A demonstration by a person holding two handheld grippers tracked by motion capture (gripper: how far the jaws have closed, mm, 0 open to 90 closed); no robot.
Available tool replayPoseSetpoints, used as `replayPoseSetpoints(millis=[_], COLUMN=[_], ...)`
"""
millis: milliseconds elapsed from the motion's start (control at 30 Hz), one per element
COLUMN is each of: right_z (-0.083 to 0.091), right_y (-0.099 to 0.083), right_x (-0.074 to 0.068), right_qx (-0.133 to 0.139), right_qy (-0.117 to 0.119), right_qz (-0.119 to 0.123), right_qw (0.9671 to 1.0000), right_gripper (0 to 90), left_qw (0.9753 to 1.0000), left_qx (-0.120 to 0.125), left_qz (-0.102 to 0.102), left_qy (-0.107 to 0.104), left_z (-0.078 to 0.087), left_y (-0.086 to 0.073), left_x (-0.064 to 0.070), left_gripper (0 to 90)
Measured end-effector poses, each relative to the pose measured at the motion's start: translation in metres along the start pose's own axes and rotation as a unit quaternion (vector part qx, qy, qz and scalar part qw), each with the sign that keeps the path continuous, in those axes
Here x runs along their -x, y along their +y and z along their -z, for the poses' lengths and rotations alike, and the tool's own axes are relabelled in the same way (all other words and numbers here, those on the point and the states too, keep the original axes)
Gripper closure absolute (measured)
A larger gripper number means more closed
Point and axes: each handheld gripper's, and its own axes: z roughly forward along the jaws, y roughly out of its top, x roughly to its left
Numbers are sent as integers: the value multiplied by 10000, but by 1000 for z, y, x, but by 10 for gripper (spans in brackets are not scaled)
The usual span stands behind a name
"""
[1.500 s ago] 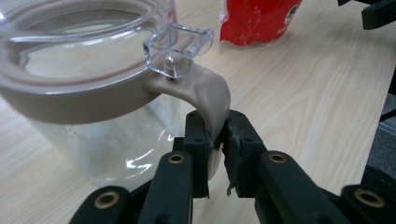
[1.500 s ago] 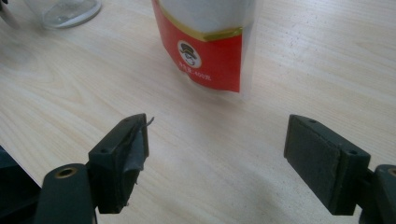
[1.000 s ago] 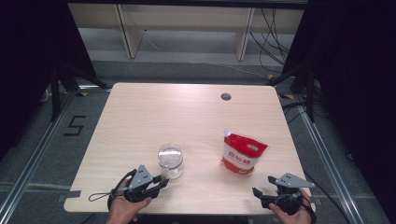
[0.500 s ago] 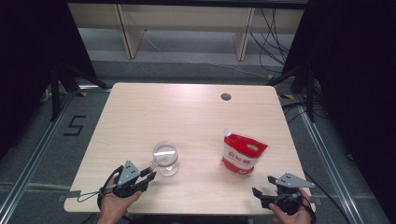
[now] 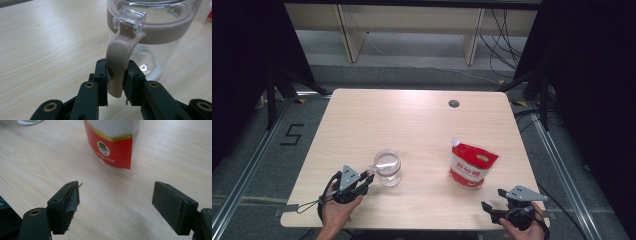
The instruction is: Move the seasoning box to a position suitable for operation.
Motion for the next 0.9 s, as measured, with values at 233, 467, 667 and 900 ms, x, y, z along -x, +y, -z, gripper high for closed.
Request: replayPoseSetpoints(millis=[233,467,667,900], right_z=[-1,-2,-1,-1], right_y=[0,0,0,0], right_x=[2,2,2,1], right_qx=[71,71,86,68], right_qy=[-38,-40,-16,63], right_qz=[176,209,223,178], right_qw=[9998,9997,9997,9998], right_gripper=[231,231,231,247], left_qw=[9999,9991,9965,9921], left_qx=[103,127,156,136], left_qz=[-40,-227,-367,-654], left_qy=[-25,-327,-739,-1058], left_z=[-4,-5,-6,-7], left_y=[1,1,1,3], left_x=[-4,2,19,31], left_gripper=[755,755,755,754])
